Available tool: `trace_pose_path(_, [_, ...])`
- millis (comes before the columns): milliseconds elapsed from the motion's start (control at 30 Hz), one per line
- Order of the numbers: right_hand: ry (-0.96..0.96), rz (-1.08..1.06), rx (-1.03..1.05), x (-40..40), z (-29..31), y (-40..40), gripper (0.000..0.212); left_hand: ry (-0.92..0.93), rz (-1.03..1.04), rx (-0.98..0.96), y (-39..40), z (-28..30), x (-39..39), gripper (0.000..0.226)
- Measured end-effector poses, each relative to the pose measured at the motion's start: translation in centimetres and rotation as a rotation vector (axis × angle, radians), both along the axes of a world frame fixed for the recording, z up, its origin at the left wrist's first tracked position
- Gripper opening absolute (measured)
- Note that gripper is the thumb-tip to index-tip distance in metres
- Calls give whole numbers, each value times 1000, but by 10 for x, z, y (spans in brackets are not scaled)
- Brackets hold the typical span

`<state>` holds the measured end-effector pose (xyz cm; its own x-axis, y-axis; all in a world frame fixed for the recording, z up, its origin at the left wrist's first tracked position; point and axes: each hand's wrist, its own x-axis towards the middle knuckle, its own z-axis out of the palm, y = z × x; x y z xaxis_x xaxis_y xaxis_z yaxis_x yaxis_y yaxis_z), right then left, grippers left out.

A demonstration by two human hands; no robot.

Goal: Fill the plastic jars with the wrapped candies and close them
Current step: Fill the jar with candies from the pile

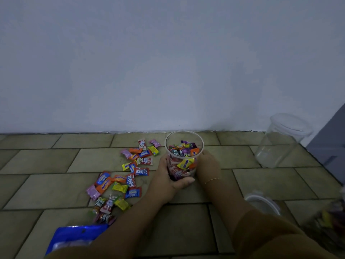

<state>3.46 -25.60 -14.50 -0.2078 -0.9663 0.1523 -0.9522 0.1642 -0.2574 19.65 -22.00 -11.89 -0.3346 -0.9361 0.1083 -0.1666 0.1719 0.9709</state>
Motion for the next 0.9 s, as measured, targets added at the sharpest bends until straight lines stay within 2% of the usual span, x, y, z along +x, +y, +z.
trace_pose_path(67, [-55,29,-48,-2,-9,5,26,-15,-9,11,6,3,2,79])
trace_pose_path(167, [-187,-23,-7,-1,-3,20,12,-31,-7,27,23,6,9,76])
trace_pose_path(233, [-281,-53,5,0,2,34,12,-42,-4,20,35,4,13,75])
trace_pose_path(300, [-465,-135,-59,3,7,53,12,-41,8,30,46,1,16,74])
trace_pose_path(433, [-1039,-343,-264,10,32,87,13,-81,0,42,65,-4,24,70])
trace_pose_path(533, [-1228,-347,-387,18,73,100,17,-98,-23,60,79,-5,28,73])
trace_pose_path(700, [-1396,-136,-553,40,139,122,17,-98,-53,66,100,-11,33,71])
trace_pose_path(800, [-1440,-34,-550,59,151,133,17,-79,-60,79,107,-16,34,79])
trace_pose_path(900, [-1393,-41,-581,69,149,140,18,-80,-60,65,112,-17,37,90])
